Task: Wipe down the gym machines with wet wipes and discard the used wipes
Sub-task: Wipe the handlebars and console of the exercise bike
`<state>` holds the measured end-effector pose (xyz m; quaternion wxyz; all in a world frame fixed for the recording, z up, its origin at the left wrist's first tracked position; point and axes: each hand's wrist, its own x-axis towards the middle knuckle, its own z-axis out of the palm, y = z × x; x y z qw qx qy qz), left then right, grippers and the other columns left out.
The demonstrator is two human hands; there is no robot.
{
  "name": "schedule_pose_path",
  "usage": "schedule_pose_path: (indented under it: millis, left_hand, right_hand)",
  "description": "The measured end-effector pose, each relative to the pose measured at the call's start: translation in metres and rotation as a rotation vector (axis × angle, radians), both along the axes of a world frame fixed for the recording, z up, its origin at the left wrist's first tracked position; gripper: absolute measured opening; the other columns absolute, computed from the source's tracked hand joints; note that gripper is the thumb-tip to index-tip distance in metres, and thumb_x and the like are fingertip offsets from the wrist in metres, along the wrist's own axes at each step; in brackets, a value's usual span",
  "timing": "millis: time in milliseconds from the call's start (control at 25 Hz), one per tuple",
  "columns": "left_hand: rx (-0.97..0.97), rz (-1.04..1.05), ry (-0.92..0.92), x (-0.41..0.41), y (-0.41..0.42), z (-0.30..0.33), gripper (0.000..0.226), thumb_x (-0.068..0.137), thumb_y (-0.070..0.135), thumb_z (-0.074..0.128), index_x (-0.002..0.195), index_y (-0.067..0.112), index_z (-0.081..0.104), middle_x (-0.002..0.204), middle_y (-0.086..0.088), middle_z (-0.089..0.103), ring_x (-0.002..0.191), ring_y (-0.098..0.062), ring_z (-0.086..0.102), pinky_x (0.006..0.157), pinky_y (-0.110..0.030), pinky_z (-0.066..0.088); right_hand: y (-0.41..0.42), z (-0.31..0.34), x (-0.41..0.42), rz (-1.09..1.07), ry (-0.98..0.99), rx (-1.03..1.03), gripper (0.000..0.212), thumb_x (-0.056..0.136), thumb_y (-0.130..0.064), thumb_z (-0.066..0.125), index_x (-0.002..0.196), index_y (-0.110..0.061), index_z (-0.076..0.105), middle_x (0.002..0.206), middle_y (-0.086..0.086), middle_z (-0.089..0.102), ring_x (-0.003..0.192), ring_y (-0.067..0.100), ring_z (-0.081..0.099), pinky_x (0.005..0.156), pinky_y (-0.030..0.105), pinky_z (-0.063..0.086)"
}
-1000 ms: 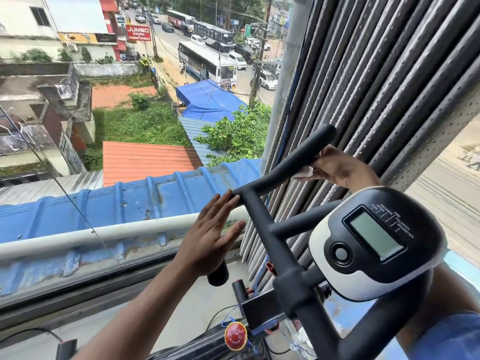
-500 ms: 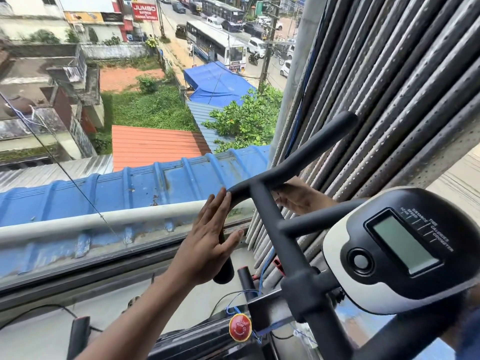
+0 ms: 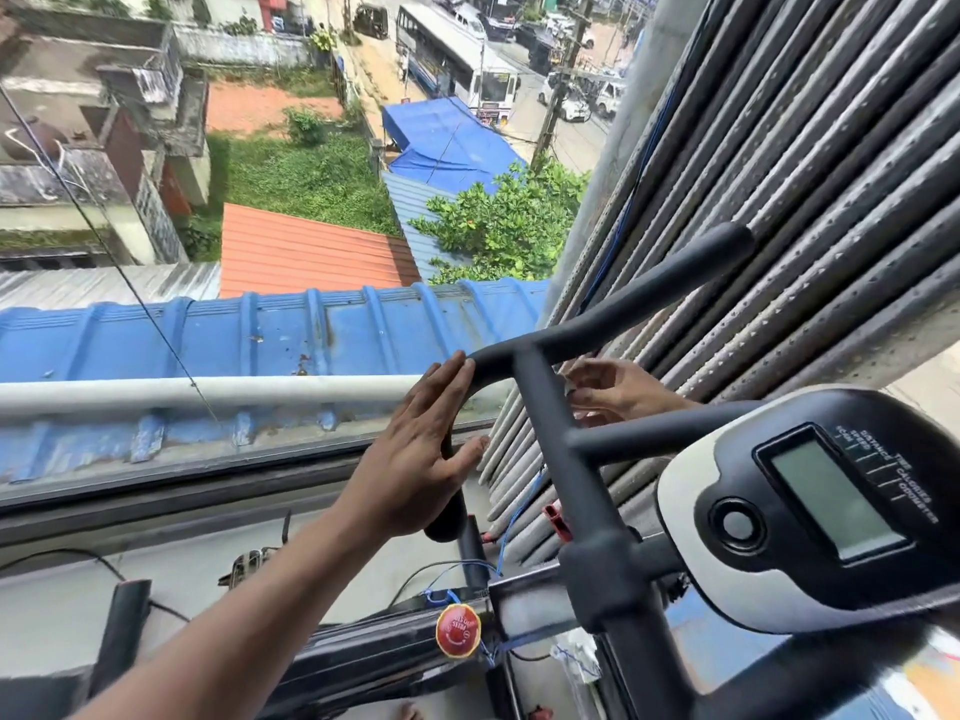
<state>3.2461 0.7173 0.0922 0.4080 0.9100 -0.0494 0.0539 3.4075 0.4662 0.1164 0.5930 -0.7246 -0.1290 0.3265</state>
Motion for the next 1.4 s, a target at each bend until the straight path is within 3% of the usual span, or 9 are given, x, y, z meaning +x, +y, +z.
schedule_pose_path:
  millis: [160,400,520,680,840,920,1000,1160,1400]
  left_hand:
    - [-0.007,0.007,0.005,0.000,0.000,0.000,0.085,0.087,0.066,0.035,0.165,0.038,0.012,0.169,0.028,0.002,0.154,0.009,-0.003,0.117,-0.005,-0.004]
    - [-0.013,0.019,0.034,-0.001,-0.002,0.002,0.080,0.093,0.053,0.043,0.164,0.040,0.012,0.168,0.031,0.000,0.153,0.012,-0.003,0.122,-0.016,0.005]
    - [-0.018,0.015,0.040,-0.002,-0.002,0.004,0.079,0.093,0.052,0.043,0.164,0.041,0.012,0.168,0.031,0.000,0.153,0.011,-0.002,0.123,-0.018,0.006]
    - [-0.035,0.010,0.054,-0.002,-0.002,0.004,0.080,0.092,0.053,0.044,0.164,0.041,0.012,0.168,0.033,0.000,0.153,0.011,-0.002,0.124,-0.020,0.007]
    - [-0.046,0.007,0.061,-0.004,-0.001,0.006,0.080,0.092,0.054,0.044,0.164,0.042,0.012,0.167,0.034,0.000,0.153,0.012,-0.001,0.125,-0.023,0.010]
    - [-0.036,0.006,0.056,-0.003,0.000,0.005,0.081,0.091,0.058,0.041,0.164,0.043,0.010,0.167,0.035,-0.002,0.153,0.011,-0.001,0.124,-0.023,0.011]
    - [-0.026,0.005,0.051,-0.002,0.000,0.003,0.084,0.087,0.066,0.034,0.164,0.044,0.009,0.166,0.037,-0.004,0.153,0.012,-0.001,0.122,-0.022,0.010]
    - [-0.040,0.011,0.038,-0.002,-0.001,0.002,0.085,0.085,0.068,0.032,0.164,0.044,0.011,0.166,0.037,-0.003,0.151,0.014,-0.001,0.121,-0.018,0.008]
    - [-0.036,0.006,0.059,-0.004,-0.002,0.005,0.086,0.084,0.068,0.032,0.164,0.044,0.012,0.167,0.035,0.000,0.152,0.013,0.001,0.121,-0.018,0.006]
  right_hand:
    - [0.018,0.004,-0.025,-0.312,-0.045,0.163,0.016,0.085,0.001,0.072,0.093,-0.007,0.062,0.081,0.000,0.069,0.069,0.012,0.071,0.061,0.021,0.058]
    - [0.017,0.003,-0.032,-0.244,0.106,0.321,0.071,0.029,-0.032,0.105,0.085,-0.012,0.068,0.078,-0.002,0.074,0.070,0.012,0.073,0.062,0.025,0.059]
    - [-0.004,0.008,-0.024,-0.030,0.101,0.261,0.036,0.057,-0.034,0.099,0.078,-0.021,0.073,0.085,-0.003,0.071,0.077,0.011,0.068,0.074,0.027,0.055]
    - [-0.025,0.010,-0.024,0.210,0.318,0.276,0.011,0.081,-0.010,0.076,0.089,-0.011,0.069,0.091,0.006,0.068,0.081,0.018,0.067,0.077,0.029,0.055]
    - [-0.004,0.009,-0.031,-0.080,0.229,0.224,0.019,0.070,-0.015,0.088,0.082,-0.017,0.073,0.078,0.002,0.069,0.068,0.014,0.067,0.068,0.024,0.054]
    - [0.012,0.009,-0.036,-0.263,0.216,0.271,0.012,0.088,-0.001,0.067,0.088,-0.013,0.065,0.075,0.005,0.067,0.061,0.015,0.068,0.060,0.025,0.056]
    - [0.027,0.012,-0.042,-0.265,0.281,0.288,0.019,0.098,0.006,0.047,0.094,-0.009,0.057,0.088,0.017,0.067,0.066,0.021,0.070,0.056,0.026,0.056]
    - [0.036,0.015,-0.048,-0.243,0.389,0.367,0.035,0.089,0.002,0.054,0.122,-0.009,0.049,0.141,0.042,0.044,0.108,0.040,0.065,0.065,0.035,0.060]
    - [0.027,0.018,-0.059,-0.165,0.543,0.339,0.043,0.089,-0.009,0.058,0.129,0.005,0.053,0.106,0.025,0.065,0.087,0.030,0.074,0.071,0.035,0.063]
